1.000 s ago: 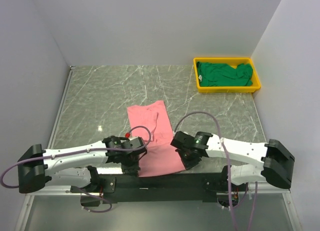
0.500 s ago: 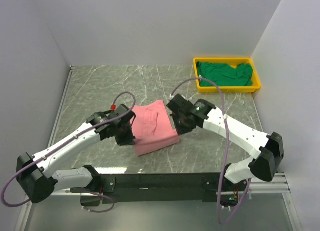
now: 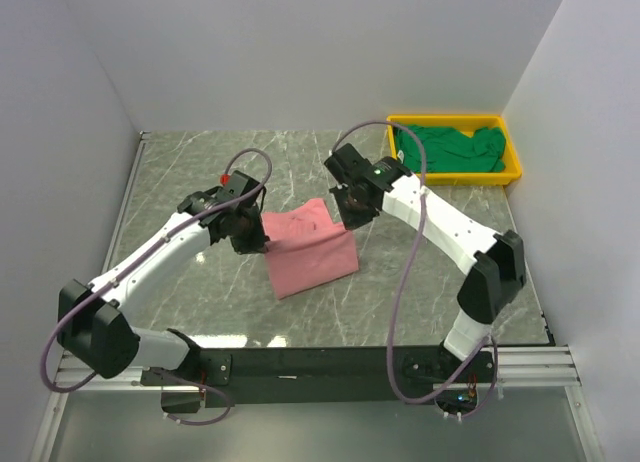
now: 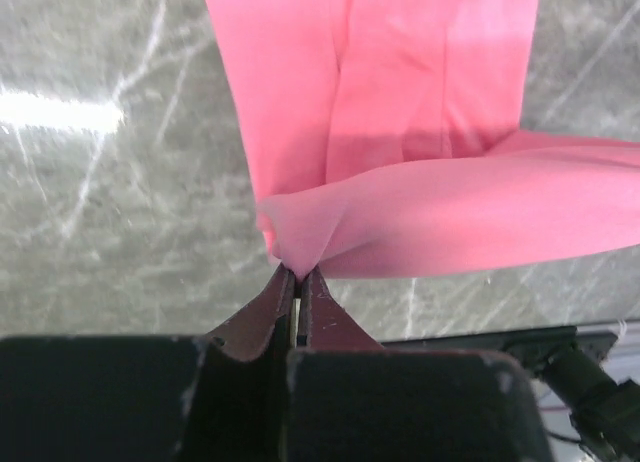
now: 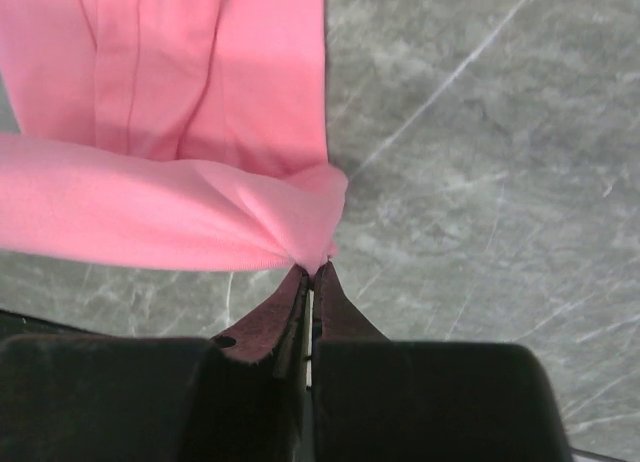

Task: Fold and stack the t-shirts
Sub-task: Fold the tshirt

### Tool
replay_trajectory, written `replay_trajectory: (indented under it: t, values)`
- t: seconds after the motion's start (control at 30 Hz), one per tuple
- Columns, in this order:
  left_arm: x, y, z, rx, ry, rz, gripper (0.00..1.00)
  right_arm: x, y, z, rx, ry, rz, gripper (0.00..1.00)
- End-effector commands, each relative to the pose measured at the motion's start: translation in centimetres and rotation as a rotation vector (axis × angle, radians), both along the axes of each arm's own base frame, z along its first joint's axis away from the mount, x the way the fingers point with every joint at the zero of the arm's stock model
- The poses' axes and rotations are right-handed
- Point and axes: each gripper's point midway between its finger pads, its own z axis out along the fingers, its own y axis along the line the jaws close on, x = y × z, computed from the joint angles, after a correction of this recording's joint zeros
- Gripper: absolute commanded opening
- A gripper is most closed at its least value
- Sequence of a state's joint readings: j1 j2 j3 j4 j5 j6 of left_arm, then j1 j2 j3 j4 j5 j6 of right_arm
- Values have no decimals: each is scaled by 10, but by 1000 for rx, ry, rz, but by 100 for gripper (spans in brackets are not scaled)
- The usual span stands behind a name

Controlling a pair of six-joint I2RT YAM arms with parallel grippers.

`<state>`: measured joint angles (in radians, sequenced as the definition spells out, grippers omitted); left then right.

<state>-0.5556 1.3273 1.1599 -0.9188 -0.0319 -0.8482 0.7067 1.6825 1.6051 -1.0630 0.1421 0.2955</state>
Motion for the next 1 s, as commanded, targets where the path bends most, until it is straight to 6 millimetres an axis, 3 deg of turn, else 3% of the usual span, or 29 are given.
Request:
replay_trajectory:
  t: [0.0,0.1,0.27,0.37,0.6,0.77,0.97]
  values:
    - [26,-1,8,-11,-65,-22,1,35,7,15,27,-69,-8,0]
    - [40,8,1,-12,-61,9,1,54,13,20,48,-90,-16,0]
    - [71,22,-3,-6,-94,52,1,82,22,9,38,-90,-22,0]
    - [87,29,-15,-11,-85,71,1,101,29,7,77,-103,-16,0]
    - [120,41,-61,5,-45,133,1,142,41,-25,123,-115,-12,0]
    - [137,41,-76,20,-29,143,1,156,45,-47,139,-109,-21,0]
    - [139,50,-83,62,-31,181,1,165,44,-69,151,-112,-42,0]
